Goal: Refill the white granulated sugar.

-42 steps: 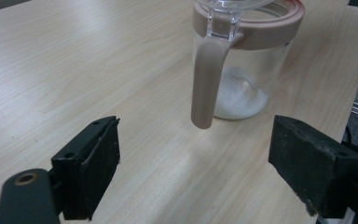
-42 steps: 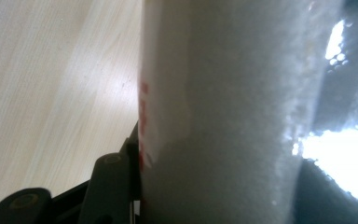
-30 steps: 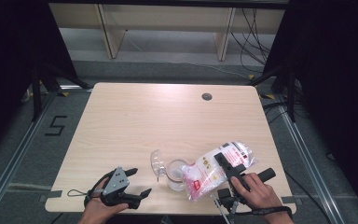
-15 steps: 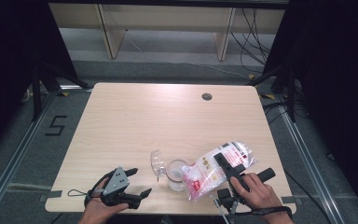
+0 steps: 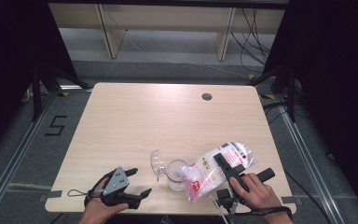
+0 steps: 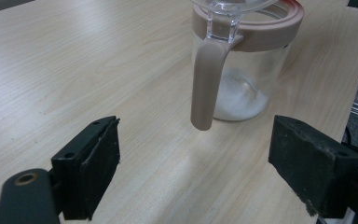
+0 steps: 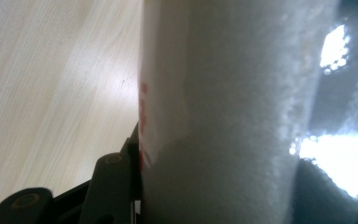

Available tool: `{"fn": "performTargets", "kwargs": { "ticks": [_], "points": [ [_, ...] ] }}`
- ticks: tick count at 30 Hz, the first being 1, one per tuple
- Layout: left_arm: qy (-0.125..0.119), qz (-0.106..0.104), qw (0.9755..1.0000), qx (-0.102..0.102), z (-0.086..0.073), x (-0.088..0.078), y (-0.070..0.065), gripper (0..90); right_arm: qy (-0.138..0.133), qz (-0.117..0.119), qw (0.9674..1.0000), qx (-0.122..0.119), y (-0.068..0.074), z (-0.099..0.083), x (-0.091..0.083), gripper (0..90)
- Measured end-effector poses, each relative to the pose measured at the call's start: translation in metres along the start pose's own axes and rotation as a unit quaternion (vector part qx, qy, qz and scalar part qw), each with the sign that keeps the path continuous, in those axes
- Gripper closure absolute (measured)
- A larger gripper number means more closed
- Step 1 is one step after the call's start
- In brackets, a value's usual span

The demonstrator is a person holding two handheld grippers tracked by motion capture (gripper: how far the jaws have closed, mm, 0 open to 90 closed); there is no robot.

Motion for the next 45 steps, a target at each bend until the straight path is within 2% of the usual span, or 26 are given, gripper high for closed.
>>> {"fn": "performTargets", "kwargs": {
  "ticks": [3,4,5,7,9,14,19,21,22,32,36,40,41,45],
  "points": [
    [0.000,0.000,1.0000,0.001,-0.0001,0.0001,0.0001,16.0,-0.003,-0.004,1.0000,0.004,0.0007,0.0001,0.0006,54.1],
    [0.000,0.000,1.0000,0.001,0.0000,0.0000,0.0000,16.0,0.001,0.001,1.0000,-0.001,-0.0003,0.0000,0.0001,54.1],
    [0.000,0.000,1.0000,0.001,0.0001,0.0000,0.0000,16.0,0.003,0.002,0.9999,0.010,0.0015,-0.0007,-0.0002,54.1],
    [0.000,0.000,1.0000,0.001,0.0000,0.0001,0.0000,16.0,0.000,0.001,1.0000,0.003,0.0004,-0.0002,-0.0001,54.2],
    [0.000,0.000,0.9999,0.017,0.0002,0.0000,0.0021,16.0,0.002,0.002,0.9999,0.011,0.0019,-0.0008,-0.0001,54.3],
    [0.000,-0.001,0.9999,0.017,0.0002,0.0002,0.0018,16.0,0.000,0.001,1.0000,0.003,0.0006,-0.0001,-0.0001,54.3],
    [0.000,-0.001,0.9999,0.017,0.0003,0.0003,0.0018,16.0,-0.002,-0.002,0.9999,0.011,0.0005,0.0000,-0.0006,54.5],
    [0.000,-0.001,1.0000,0.003,0.0000,0.0003,0.0001,16.0,-0.003,-0.001,0.9999,0.012,0.0005,0.0000,-0.0005,54.5],
    [0.000,-0.001,0.9998,0.018,0.0003,0.0000,0.0020,16.0,-0.002,-0.001,0.9999,0.011,0.0006,0.0000,-0.0004,54.5],
    [0.000,-0.001,0.9998,0.017,0.0005,0.0000,0.0018,16.0,-0.001,0.001,0.9999,0.011,0.0002,-0.0003,-0.0011,54.7],
    [0.000,-0.001,1.0000,0.001,0.0001,0.0001,0.0000,16.0,-0.001,0.001,0.9999,0.011,0.0001,-0.0003,-0.0011,54.8],
    [-0.001,-0.001,0.9998,0.017,0.0006,-0.0001,0.0019,16.0,-0.004,0.001,0.9999,0.011,0.0000,-0.0004,-0.0011,54.9],
    [0.000,-0.001,1.0000,0.004,0.0002,0.0001,0.0001,16.0,-0.005,-0.001,0.9999,0.014,0.0003,-0.0002,-0.0009,55.0],
    [0.000,-0.001,1.0000,0.001,0.0002,0.0001,0.0000,16.0,-0.003,0.001,0.9999,0.011,-0.0002,-0.0007,-0.0014,55.0]
  ]
}}
Point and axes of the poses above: each handheld gripper's, and its own axes: x roughly forward along the jaws, z roughly out of its top, y roughly to its left, the point moved 3 cm from there along x, roughly forward along the jaws, and after that the axes turned 11 degrees about x, right-handed, at the moved point
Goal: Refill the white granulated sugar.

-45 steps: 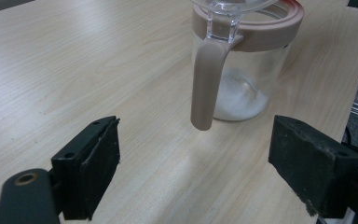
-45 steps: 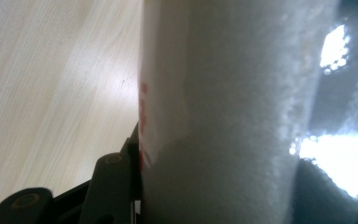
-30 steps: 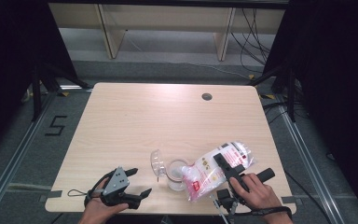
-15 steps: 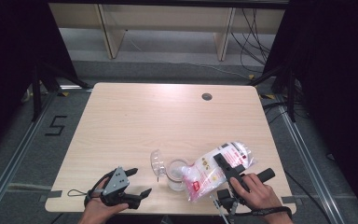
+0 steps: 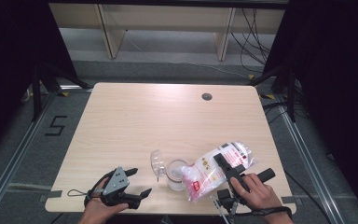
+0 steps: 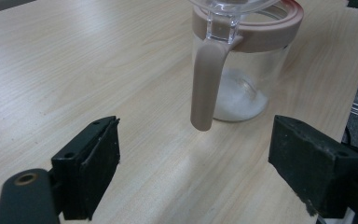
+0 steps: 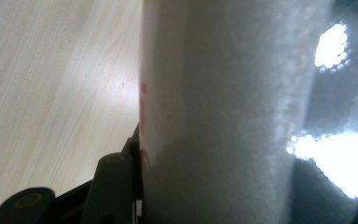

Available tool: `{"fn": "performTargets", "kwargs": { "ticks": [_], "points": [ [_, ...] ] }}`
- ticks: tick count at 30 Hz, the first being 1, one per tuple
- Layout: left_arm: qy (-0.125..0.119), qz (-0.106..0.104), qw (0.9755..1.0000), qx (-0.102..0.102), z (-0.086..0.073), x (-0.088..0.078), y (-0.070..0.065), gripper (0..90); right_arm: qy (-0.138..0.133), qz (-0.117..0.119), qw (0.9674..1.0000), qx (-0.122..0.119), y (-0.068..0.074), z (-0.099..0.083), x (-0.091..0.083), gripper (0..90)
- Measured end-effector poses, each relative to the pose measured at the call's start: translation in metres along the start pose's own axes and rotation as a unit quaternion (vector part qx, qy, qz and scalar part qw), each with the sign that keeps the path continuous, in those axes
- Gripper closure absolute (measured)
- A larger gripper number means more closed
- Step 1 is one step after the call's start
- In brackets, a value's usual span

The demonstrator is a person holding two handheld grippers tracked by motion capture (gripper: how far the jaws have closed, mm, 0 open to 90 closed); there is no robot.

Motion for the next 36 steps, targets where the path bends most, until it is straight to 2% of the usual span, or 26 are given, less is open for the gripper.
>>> {"fn": "performTargets", "kwargs": {
  "ticks": [2,3,5,6,10,12,20,22,28,30,31,33,36],
  "points": [
    [0.000,0.000,0.9999,0.012,0.0002,-0.0001,0.0013,16.0,0.000,0.000,1.0000,0.000,0.0001,0.0001,0.0000,55.1],
    [0.000,0.000,1.0000,0.003,0.0001,0.0001,0.0000,16.0,-0.001,0.001,1.0000,0.000,0.0002,0.0002,0.0002,55.1],
    [0.000,0.001,0.9999,0.011,0.0003,-0.0002,0.0011,16.0,0.001,0.000,1.0000,-0.001,0.0002,0.0005,0.0002,55.1],
    [0.000,-0.001,1.0000,0.001,0.0001,0.0000,0.0000,16.0,-0.003,0.000,1.0000,0.001,0.0003,0.0004,0.0007,55.2],
    [0.000,0.000,1.0000,0.001,0.0001,0.0000,-0.0001,16.0,-0.005,0.000,0.9999,-0.010,-0.0016,0.0004,0.0008,55.2],
    [0.000,0.001,0.9999,0.010,0.0003,-0.0002,0.0011,16.0,-0.006,-0.005,1.0000,-0.006,-0.0017,0.0006,0.0007,55.2],
    [0.000,-0.001,1.0000,0.001,0.0001,0.0001,-0.0001,16.0,-0.009,-0.004,0.9999,-0.009,-0.0019,0.0011,0.0010,55.4],
    [0.000,0.001,1.0000,0.009,0.0003,-0.0002,0.0010,16.0,-0.001,-0.002,1.0000,0.003,0.0000,0.0001,-0.0002,55.4],
    [0.000,0.001,0.9999,0.012,0.0004,-0.0003,0.0014,16.0,-0.009,-0.006,0.9999,-0.006,-0.0023,0.0006,0.0003,55.5],
    [0.000,0.001,0.9999,0.013,0.0005,-0.0004,0.0015,16.0,-0.001,-0.005,1.0000,0.002,-0.0006,-0.0003,-0.0004,55.5],
    [0.000,0.001,0.9999,0.013,0.0004,-0.0004,0.0015,16.0,-0.009,-0.007,0.9999,-0.008,-0.0024,0.0006,0.0005,55.5],
    [0.000,0.001,0.9999,0.013,0.0004,-0.0004,0.0015,16.0,-0.002,-0.005,1.0000,0.002,-0.0005,-0.0002,-0.0004,55.6],
    [0.000,0.001,0.9999,0.013,0.0005,-0.0004,0.0015,16.0,-0.008,-0.009,0.9999,-0.001,-0.0010,0.0003,0.0002,55.6]
  ]
}}
Point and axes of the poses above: each handheld gripper's, and its own axes: x roughly forward along the jaws, z roughly out of its top, y roughly to its left, the point moved 3 cm from there along x, roughly forward along the jaws, and after that the axes turned 11 degrees about x, right-handed, at the moved point
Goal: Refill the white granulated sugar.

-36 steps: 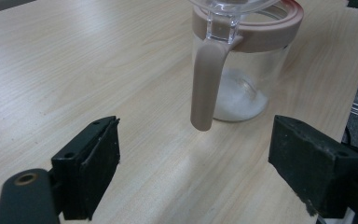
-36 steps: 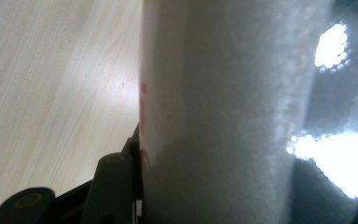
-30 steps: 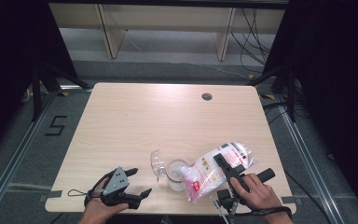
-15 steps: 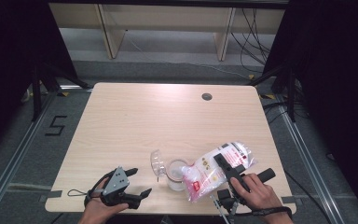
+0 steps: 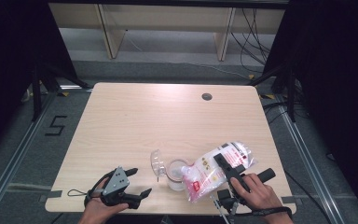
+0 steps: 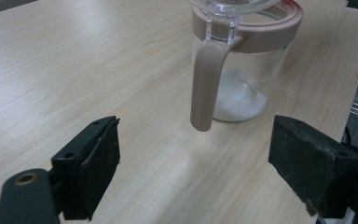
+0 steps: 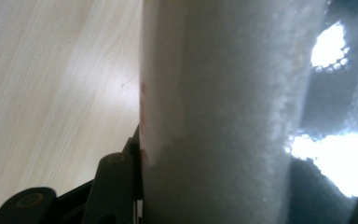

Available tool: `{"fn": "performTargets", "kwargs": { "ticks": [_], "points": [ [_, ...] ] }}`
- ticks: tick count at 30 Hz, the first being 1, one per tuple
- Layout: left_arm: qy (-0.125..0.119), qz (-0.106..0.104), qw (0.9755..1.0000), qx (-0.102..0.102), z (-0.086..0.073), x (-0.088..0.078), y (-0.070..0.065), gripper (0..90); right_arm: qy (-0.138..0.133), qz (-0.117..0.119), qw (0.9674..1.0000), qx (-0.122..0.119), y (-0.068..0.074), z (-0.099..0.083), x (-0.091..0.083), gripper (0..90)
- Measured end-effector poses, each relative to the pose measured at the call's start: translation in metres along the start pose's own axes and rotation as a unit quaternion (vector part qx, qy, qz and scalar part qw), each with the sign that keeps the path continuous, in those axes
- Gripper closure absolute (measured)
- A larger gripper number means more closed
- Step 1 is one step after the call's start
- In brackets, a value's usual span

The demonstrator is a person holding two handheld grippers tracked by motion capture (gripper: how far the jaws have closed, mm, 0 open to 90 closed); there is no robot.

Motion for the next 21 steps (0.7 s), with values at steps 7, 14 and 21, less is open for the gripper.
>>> {"fn": "performTargets", "kwargs": {
  "ticks": [7,14,21],
  "points": [
    [0.000,0.000,1.0000,-0.005,0.0000,0.0002,-0.0009,16.0,-0.007,-0.002,1.0000,-0.005,-0.0018,0.0008,0.0003,55.6],
    [0.000,0.000,1.0000,-0.005,0.0000,0.0005,-0.0012,16.0,-0.003,0.003,1.0000,-0.006,-0.0018,0.0006,-0.0001,55.7],
    [-0.001,-0.002,1.0000,0.005,0.0002,0.0007,0.0000,16.0,-0.007,-0.002,0.9999,-0.008,-0.0023,0.0009,0.0002,55.8]
  ]
}}
Point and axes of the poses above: each handheld gripper's, and its own axes: x roughly forward along the jaws, z roughly out of its top, y roughly to its left, the point moved 3 cm from there along x, roughly forward along the jaws, and after that the axes turned 11 degrees about x, right-handed, at the moved point
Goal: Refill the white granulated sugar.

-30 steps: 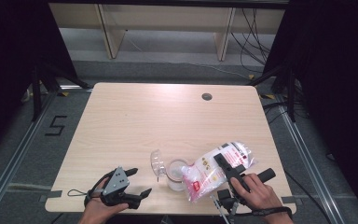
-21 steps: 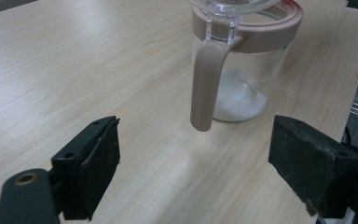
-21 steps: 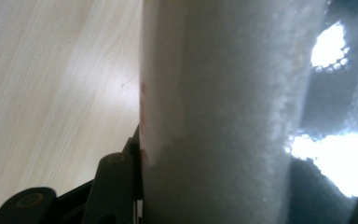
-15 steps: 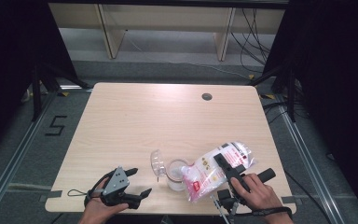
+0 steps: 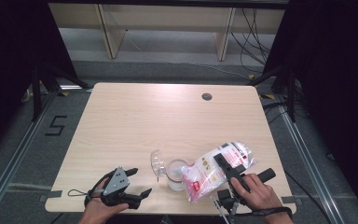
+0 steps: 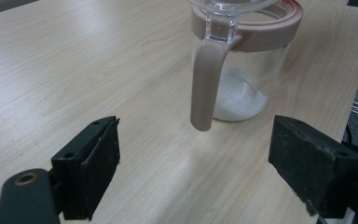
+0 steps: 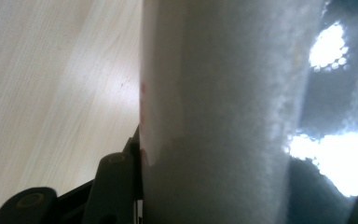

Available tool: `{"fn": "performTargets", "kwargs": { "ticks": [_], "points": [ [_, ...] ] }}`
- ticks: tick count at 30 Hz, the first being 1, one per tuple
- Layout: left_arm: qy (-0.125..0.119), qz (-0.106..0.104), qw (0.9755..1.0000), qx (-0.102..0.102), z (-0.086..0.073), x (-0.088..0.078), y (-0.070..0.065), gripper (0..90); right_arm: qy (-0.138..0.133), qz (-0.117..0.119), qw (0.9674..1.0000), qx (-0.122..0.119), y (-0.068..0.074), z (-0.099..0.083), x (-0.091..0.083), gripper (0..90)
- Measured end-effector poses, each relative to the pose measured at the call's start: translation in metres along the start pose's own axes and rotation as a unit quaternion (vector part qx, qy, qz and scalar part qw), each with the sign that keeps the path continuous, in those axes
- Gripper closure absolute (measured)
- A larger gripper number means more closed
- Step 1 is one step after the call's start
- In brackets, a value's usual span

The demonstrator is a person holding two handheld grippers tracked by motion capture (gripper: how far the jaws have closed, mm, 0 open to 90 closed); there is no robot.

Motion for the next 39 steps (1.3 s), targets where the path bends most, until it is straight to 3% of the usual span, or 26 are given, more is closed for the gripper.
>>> {"fn": "performTargets", "kwargs": {
  "ticks": [4,5,7,9,13,16,17,21,23,26,28,29,32,34,35,36,38,39],
  "points": [
    [0.000,0.001,1.0000,-0.002,-0.0001,0.0000,-0.0004,16.0,0.004,0.000,1.0000,-0.003,0.0005,-0.0004,-0.0004,55.8],
    [0.000,0.001,1.0000,-0.002,0.0000,-0.0001,-0.0004,16.0,0.007,0.002,1.0000,0.006,0.0023,-0.0012,-0.0006,55.9],
    [0.001,0.003,0.9999,-0.010,-0.0001,-0.0002,-0.0011,16.0,0.007,-0.001,1.0000,-0.006,0.0008,-0.0008,-0.0006,55.9],
    [0.001,0.003,1.0000,-0.009,-0.0002,-0.0003,-0.0010,16.0,0.022,0.007,0.9997,0.005,0.0029,-0.0021,-0.0021,55.9],
    [0.001,0.002,1.0000,-0.002,-0.0002,-0.0006,-0.0004,16.0,0.019,0.003,0.9998,0.003,0.0034,-0.0023,-0.0021,56.0],
    [0.001,0.001,0.9999,-0.015,-0.0005,-0.0003,-0.0021,16.0,0.022,0.004,0.9997,-0.003,0.0026,-0.0020,-0.0028,56.0],
    [-0.002,0.000,0.9999,-0.015,-0.0007,0.0004,-0.0022,16.0,0.016,0.002,0.9997,-0.020,0.0000,-0.0006,-0.0023,56.0],
    [0.001,0.003,1.0000,-0.009,-0.0005,-0.0003,-0.0013,16.0,0.022,0.004,0.9997,-0.008,0.0016,-0.0010,-0.0034,56.1],
    [0.001,0.002,1.0000,-0.004,-0.0005,-0.0003,-0.0008,16.0,0.019,0.003,0.9996,-0.022,0.0002,0.0002,-0.0023,56.2],
    [0.001,0.001,0.9999,-0.014,-0.0005,-0.0003,-0.0020,16.0,0.015,0.000,0.9996,-0.024,0.0007,-0.0001,-0.0024,56.2],
    [0.001,0.002,1.0000,-0.002,-0.0003,-0.0007,-0.0004,16.0,0.016,0.001,0.9996,-0.023,0.0007,-0.0002,-0.0023,56.3],
    [0.000,0.002,0.9999,-0.016,-0.0004,-0.0004,-0.0020,16.0,0.018,0.001,0.9996,-0.023,0.0012,-0.0004,-0.0025,56.4],
    [0.001,0.001,0.9999,-0.015,-0.0006,-0.0004,-0.0023,16.0,0.018,0.002,0.9995,-0.026,0.0005,-0.0002,-0.0026,56.5],
    [0.000,0.002,0.9999,-0.010,-0.0002,-0.0005,-0.0015,16.0,0.018,0.002,0.9995,-0.025,0.0002,0.0000,-0.0027,56.5],
    [0.000,0.002,1.0000,0.003,0.0002,-0.0006,0.0003,16.0,0.017,0.003,0.9996,-0.023,0.0002,-0.0002,-0.0029,56.5],
    [0.000,0.002,0.9999,-0.015,-0.0002,-0.0003,-0.0019,16.0,0.017,0.002,0.9996,-0.022,0.0001,-0.0003,-0.0029,56.6],
    [0.001,0.001,0.9999,-0.012,-0.0005,-0.0004,-0.0018,16.0,0.026,0.007,0.9996,-0.005,0.0025,-0.0019,-0.0041,56.6],
    [0.001,0.002,0.9999,-0.011,-0.0004,-0.0005,-0.0016,16.0,0.025,0.004,0.9996,-0.008,0.0016,-0.0018,-0.0042,56.6]
  ]
}}
Point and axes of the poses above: each handheld gripper's, and its own axes: x roughly forward along the jaws, z roughly out of its top, y roughly to its left, the point moved 3 cm from there along x, roughly forward along the jaws, and after that the axes turned 11 degrees about x, right-handed, at the moved point
